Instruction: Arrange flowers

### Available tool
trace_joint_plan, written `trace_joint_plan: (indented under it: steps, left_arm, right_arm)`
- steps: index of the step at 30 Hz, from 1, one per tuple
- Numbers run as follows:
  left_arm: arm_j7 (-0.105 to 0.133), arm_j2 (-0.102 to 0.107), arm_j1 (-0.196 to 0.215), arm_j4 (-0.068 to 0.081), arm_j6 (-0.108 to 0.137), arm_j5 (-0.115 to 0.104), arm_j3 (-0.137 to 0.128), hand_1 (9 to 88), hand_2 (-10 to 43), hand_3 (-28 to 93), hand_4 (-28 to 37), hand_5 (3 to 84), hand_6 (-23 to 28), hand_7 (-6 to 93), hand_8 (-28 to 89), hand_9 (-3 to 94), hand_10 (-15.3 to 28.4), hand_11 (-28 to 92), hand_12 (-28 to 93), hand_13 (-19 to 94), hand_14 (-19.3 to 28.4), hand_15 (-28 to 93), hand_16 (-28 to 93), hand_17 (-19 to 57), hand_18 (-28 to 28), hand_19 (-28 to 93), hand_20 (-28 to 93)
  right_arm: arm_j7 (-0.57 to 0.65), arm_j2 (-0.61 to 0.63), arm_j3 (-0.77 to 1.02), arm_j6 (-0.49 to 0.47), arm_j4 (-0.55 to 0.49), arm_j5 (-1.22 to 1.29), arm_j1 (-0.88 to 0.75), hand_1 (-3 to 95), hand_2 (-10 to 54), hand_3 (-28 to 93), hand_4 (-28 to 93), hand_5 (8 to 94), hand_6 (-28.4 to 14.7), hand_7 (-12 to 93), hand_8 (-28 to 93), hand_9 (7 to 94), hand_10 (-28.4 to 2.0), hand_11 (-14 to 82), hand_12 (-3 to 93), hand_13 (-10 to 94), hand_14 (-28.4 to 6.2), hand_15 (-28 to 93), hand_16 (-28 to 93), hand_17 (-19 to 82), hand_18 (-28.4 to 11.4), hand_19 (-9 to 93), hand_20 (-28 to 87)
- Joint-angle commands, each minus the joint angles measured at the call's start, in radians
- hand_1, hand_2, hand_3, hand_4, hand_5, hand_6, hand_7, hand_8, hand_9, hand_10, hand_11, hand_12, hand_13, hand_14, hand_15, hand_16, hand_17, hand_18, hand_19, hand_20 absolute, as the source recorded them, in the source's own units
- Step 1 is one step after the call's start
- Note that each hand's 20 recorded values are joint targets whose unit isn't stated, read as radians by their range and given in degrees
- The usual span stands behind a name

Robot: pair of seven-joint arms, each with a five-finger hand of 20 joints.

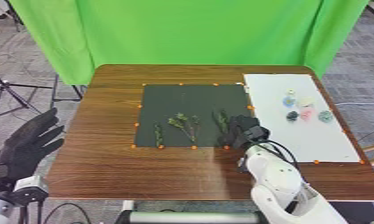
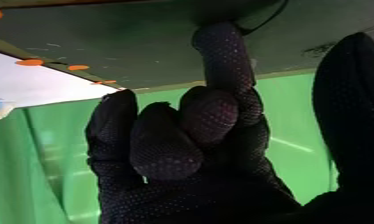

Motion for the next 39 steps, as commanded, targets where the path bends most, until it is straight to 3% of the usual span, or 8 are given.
trace_joint_plan:
  steps: [1, 4, 8, 13, 18, 25, 32, 39]
  left_arm:
    - [-0.01, 0.003, 0.008, 0.003, -0.014, -0.001, -0.006, 21.3, -0.2, 71, -28.3, 20.8, 0.9, 21.0, -10, 16.7, 8.7, 11, 20, 14, 10.9, 15, 8, -11.1, 18.3, 37, 10]
    - [-0.01, 0.001, 0.008, 0.002, -0.015, 0.0, -0.006, 21.3, -0.2, 70, -28.3, 20.8, 0.8, 21.0, -10, 16.7, 8.7, 11, 20, 14, 10.9, 15, 8, -11.1, 18.3, 37, 10]
    - [-0.012, 0.0, 0.003, 0.004, -0.018, 0.001, -0.005, 21.3, -0.2, 70, -28.3, 20.7, 0.8, 21.0, -10, 16.7, 8.7, 11, 20, 14, 10.9, 15, 8, -11.1, 18.3, 37, 10]
    - [-0.013, 0.0, 0.003, 0.003, -0.018, 0.002, -0.005, 21.3, -0.2, 70, -28.3, 20.7, 0.9, 21.0, -10, 16.7, 8.7, 11, 20, 14, 10.9, 14, 8, -11.1, 18.3, 37, 10]
    - [-0.01, -0.002, 0.008, 0.001, -0.014, 0.002, -0.004, 21.3, -0.2, 70, -28.3, 20.7, 0.9, 20.9, -10, 16.7, 8.7, 11, 20, 14, 10.9, 14, 8, -11.2, 18.3, 37, 10]
    - [-0.011, -0.005, 0.007, 0.002, -0.016, 0.002, -0.006, 21.3, -0.2, 71, -28.3, 20.7, 0.9, 20.9, -10, 16.7, 8.8, 11, 20, 14, 10.9, 15, 8, -11.1, 18.3, 37, 10]
    - [-0.008, -0.007, 0.009, 0.001, -0.012, 0.003, -0.004, 21.4, -0.2, 70, -28.3, 20.8, 0.9, 21.0, -10, 16.7, 8.8, 11, 20, 14, 10.9, 15, 8, -11.1, 18.3, 37, 10]
    - [-0.012, -0.006, 0.004, 0.003, -0.013, 0.003, 0.0, 21.4, -0.2, 70, -28.3, 20.8, 0.9, 21.0, -10, 16.7, 8.7, 11, 20, 14, 10.9, 14, 8, -11.1, 18.3, 37, 10]
  right_arm:
    - [-0.038, 0.027, 0.017, -0.016, -0.046, 0.016, -0.048, 22.6, -9.5, 79, -27, 70.0, -1.2, 49, -12, 72.8, -11.2, 63.3, 50.7, 73, -8.8, 84, 39, 29, -22.8, 82, 49]
    - [-0.057, 0.041, 0.006, 0.059, -0.052, 0.009, -0.059, 22.8, -9.5, 79, -27, 68.6, -1.4, 50, -12, 72.1, -11.4, 63.4, 50.7, 72, -9.0, 84, 39, 28, -22.5, 81, 49]
    - [-0.059, 0.041, 0.005, 0.081, -0.059, 0.001, -0.067, 23.2, -9.5, 79, -27, 66.7, -1.1, 45, -13, 70.3, -11.7, 63.0, 50.6, 70, -9.5, 84, 39, 26, -22.5, 80, 49]
    - [-0.056, 0.035, 0.007, 0.066, -0.059, -0.009, -0.067, 23.1, -9.5, 79, -28, 63.1, -2.0, 34, -13, 66.2, -12.6, 62.3, 49.5, 68, -9.5, 83, 38, 25, -22.8, 79, 50]
    - [-0.048, 0.036, 0.011, 0.05, -0.064, -0.009, -0.067, 23.2, -9.5, 79, -27, 62.4, -2.6, 30, -11, 65.0, -12.8, 62.3, 48.8, 68, -9.5, 82, 38, 25, -22.8, 78, 51]
    - [-0.052, 0.045, 0.016, 0.044, -0.077, 0.003, -0.07, 23.1, -9.5, 79, -27, 61.0, -1.8, 46, -13, 65.0, -12.6, 63.1, 47.9, 67, -9.5, 83, 37, 25, -22.8, 78, 51]
    - [-0.055, 0.045, 0.027, 0.072, -0.076, 0.007, -0.066, 23.5, -9.5, 80, -26, 60.1, -2.5, 52, -14, 64.6, -12.3, 63.8, 48.2, 67, -9.8, 83, 37, 25, -22.7, 78, 51]
    - [-0.068, 0.043, 0.02, 0.087, -0.064, 0.008, -0.038, 22.8, -9.5, 82, -25, 42.9, -6.6, 40, -14, 46.8, -17.3, 64.3, 47.8, 60, -11.0, 84, 36, 23, -23.0, 79, 50]
